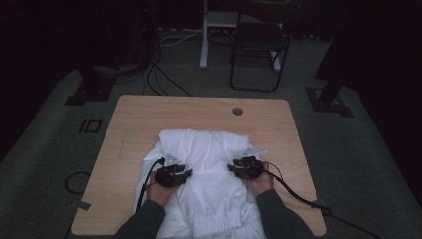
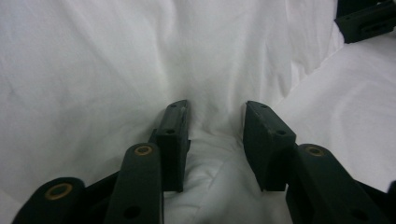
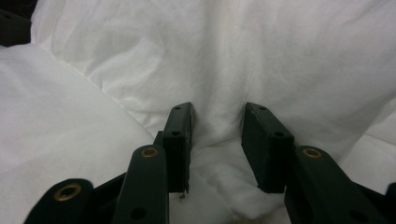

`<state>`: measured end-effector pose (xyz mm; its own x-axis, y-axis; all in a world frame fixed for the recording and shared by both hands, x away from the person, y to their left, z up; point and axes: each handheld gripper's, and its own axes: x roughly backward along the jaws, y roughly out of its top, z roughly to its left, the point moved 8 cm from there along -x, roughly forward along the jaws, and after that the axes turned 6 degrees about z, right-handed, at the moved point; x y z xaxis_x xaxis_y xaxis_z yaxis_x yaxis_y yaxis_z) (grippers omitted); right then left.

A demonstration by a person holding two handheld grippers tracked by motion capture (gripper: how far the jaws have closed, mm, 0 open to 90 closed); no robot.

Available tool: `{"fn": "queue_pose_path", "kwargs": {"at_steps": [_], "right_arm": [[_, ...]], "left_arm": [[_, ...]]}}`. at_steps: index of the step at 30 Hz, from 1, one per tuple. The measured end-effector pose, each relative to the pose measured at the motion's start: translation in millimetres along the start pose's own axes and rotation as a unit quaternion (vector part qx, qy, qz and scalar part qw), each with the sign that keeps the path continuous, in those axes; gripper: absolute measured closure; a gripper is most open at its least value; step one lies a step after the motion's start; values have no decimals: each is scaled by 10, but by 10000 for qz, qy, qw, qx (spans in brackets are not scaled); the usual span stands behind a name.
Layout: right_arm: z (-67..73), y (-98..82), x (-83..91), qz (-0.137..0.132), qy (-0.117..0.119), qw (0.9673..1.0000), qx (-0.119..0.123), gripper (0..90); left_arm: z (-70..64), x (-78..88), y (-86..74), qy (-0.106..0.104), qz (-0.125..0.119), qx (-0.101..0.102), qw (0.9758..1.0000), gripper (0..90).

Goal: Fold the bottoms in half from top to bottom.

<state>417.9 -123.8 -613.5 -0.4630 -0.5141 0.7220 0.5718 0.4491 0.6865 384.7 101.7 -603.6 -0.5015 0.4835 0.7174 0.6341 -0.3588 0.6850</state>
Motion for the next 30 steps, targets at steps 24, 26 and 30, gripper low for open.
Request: {"fn": "queue_pose_path", "kwargs": {"at_steps": [24, 26, 30], "right_arm": [[-35, 22, 12, 57, 123, 9999, -56, 617], [-65, 91, 77, 0, 25, 10000, 45, 587], [-320, 391, 306, -487, -403, 9979, -169, 495]], "left_arm": [[1413, -321, 611, 1121, 608, 832, 9883, 321], [1415, -322, 613, 1122, 617, 805, 9885, 324], [1414, -328, 625, 1116, 685, 804, 9881, 327]]}}
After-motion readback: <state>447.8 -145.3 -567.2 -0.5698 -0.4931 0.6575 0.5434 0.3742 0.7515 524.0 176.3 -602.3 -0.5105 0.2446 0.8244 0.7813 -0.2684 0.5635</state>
